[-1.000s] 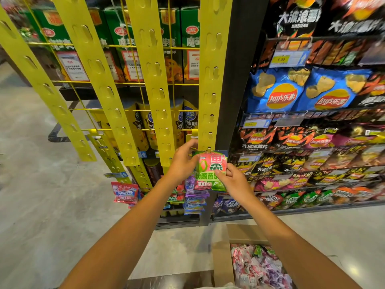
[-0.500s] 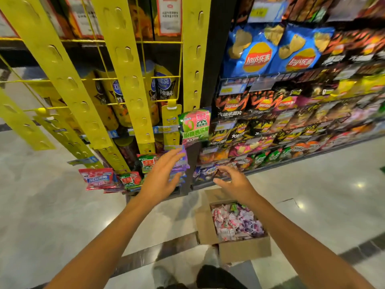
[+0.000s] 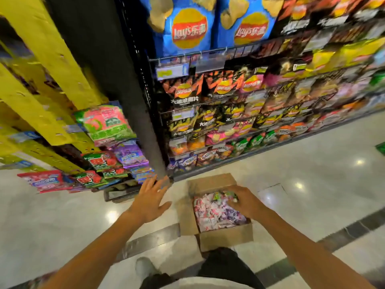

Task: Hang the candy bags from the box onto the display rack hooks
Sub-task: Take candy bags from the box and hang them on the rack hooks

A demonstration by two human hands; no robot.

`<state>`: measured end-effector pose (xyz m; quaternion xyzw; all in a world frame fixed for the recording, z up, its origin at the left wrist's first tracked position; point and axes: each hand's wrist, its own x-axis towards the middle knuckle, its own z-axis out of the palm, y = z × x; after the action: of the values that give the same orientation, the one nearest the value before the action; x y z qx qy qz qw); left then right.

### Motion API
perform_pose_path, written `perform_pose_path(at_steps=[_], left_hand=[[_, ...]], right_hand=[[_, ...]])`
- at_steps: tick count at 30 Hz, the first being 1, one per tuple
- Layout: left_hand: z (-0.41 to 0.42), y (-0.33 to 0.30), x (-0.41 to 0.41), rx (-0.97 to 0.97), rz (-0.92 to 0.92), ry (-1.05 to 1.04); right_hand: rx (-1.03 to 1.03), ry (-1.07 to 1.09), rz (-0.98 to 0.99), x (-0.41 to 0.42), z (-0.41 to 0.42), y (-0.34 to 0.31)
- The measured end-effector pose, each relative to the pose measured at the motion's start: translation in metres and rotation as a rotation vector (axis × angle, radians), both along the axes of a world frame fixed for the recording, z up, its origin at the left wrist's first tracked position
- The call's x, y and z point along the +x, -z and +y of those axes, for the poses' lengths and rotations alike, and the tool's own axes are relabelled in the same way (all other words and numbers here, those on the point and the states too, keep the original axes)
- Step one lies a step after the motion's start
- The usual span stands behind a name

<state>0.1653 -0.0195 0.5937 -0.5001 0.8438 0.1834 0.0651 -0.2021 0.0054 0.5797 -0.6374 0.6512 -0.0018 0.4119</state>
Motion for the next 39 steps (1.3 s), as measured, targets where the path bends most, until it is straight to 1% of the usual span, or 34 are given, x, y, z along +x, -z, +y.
perform_pose_path(at_steps=[2, 4, 6, 9, 11, 13, 15, 17, 18, 20, 23, 26, 29, 32, 35, 39], left_hand=[[0.001, 0.016, -0.04, 0.055, -0.006, -0.024], [0.004, 0.035, -0.081, 0.074, -0.05, -0.038], [0.005, 0.052, -0.119, 0.14, -0.087, -0.055], [0.012, 0.079, -0.164, 0.307, -0.079, -0.082], [0.015, 0.092, -0.186, 0.344, -0.063, -0.085], [0.014, 0.109, -0.203, 0.378, -0.009, -0.151], [0.012, 0.14, -0.214, 0.418, 0.017, -0.183], [0.01, 0.184, -0.218, 0.406, 0.047, -0.167], [0.01, 0.208, -0.22, 0.431, 0.065, -0.165], [0.012, 0.26, -0.221, 0.449, 0.1, -0.201], [0.018, 0.341, -0.224, 0.491, 0.039, -0.221], [0.026, 0.416, -0.223, 0.53, 0.003, -0.205], [0.023, 0.486, -0.218, 0.558, -0.013, -0.207], [0.013, 0.546, -0.212, 0.581, -0.011, -0.165], [-0.002, 0.591, -0.21, 0.614, -0.023, -0.155], [-0.014, 0.637, -0.207, 0.624, 0.013, -0.166]], right_hand=[[0.068, -0.007, 0.039, -0.045, -0.002, 0.017], [0.127, -0.001, 0.045, -0.088, -0.002, 0.031], [0.168, 0.032, 0.052, -0.121, -0.003, 0.042], [0.242, 0.015, 0.105, -0.147, -0.006, 0.041], [0.278, 0.005, 0.139, -0.165, -0.006, 0.06], [0.314, 0.019, 0.13, -0.177, -0.003, 0.088], [0.352, 0.035, 0.14, -0.185, 0.003, 0.13], [0.409, 0.057, 0.146, -0.19, 0.011, 0.177], [0.426, 0.062, 0.151, -0.191, 0.015, 0.201], [0.454, 0.043, 0.161, -0.191, 0.023, 0.253], [0.493, 0.008, 0.155, -0.192, 0.035, 0.338], [0.523, 0.049, 0.108, -0.193, 0.042, 0.418], [0.502, 0.133, -0.006, -0.185, 0.036, 0.49], [0.469, 0.183, -0.092, -0.164, 0.016, 0.556], [0.323, 0.209, -0.065, -0.138, -0.005, 0.617], [0.231, 0.145, -0.025, -0.108, -0.03, 0.681]])
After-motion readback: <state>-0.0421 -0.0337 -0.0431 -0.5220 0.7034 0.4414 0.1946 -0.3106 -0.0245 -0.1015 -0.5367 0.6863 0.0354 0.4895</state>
